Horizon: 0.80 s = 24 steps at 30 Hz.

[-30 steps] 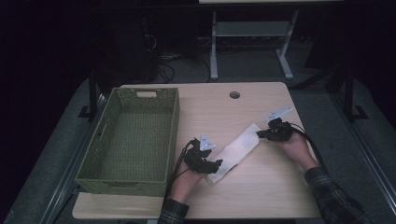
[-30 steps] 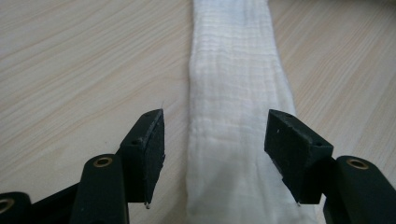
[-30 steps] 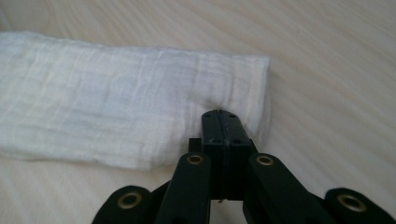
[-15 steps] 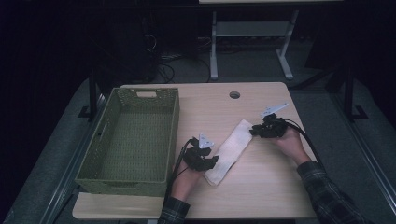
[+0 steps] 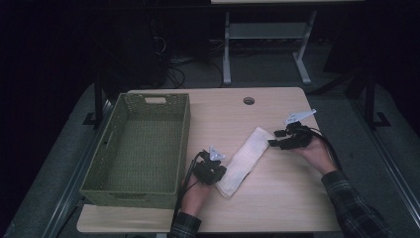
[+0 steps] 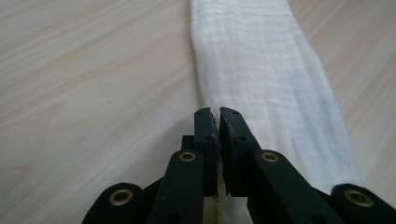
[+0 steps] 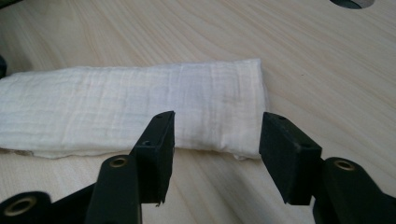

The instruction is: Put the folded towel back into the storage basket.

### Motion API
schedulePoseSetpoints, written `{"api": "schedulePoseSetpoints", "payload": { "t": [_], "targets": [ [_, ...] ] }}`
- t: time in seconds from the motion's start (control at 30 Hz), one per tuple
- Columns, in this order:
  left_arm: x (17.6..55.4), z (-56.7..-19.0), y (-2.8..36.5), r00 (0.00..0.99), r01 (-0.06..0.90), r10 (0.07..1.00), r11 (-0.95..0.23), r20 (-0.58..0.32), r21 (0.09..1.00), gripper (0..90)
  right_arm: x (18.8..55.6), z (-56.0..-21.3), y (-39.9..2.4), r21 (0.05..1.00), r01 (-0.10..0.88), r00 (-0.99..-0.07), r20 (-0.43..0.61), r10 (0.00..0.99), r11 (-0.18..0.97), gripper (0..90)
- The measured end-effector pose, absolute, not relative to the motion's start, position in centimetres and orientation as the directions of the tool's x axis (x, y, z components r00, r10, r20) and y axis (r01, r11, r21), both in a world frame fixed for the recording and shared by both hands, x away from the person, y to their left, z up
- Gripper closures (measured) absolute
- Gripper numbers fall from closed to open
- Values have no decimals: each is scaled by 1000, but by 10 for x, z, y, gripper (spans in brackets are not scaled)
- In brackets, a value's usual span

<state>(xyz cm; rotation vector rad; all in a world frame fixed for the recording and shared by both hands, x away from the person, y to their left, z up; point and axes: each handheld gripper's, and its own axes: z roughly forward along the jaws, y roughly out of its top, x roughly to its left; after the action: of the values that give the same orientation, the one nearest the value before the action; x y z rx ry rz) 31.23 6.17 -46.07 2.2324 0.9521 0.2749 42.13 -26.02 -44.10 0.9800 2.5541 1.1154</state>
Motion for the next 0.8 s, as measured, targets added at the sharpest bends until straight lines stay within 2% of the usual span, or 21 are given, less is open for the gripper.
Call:
{"api": "schedulePoseSetpoints", "payload": {
  "t": [0.2, 0.8],
  "targets": [
    [298, -462, 56, 741, 544, 665, -507, -98, 669, 852, 422, -440, -262, 709, 504, -755, 84, 650, 494, 405],
    [262, -464, 9, 873, 430, 467, -599, -141, 676, 844, 421, -440, -260, 710, 492, -759, 66, 648, 503, 398]
  ]
}}
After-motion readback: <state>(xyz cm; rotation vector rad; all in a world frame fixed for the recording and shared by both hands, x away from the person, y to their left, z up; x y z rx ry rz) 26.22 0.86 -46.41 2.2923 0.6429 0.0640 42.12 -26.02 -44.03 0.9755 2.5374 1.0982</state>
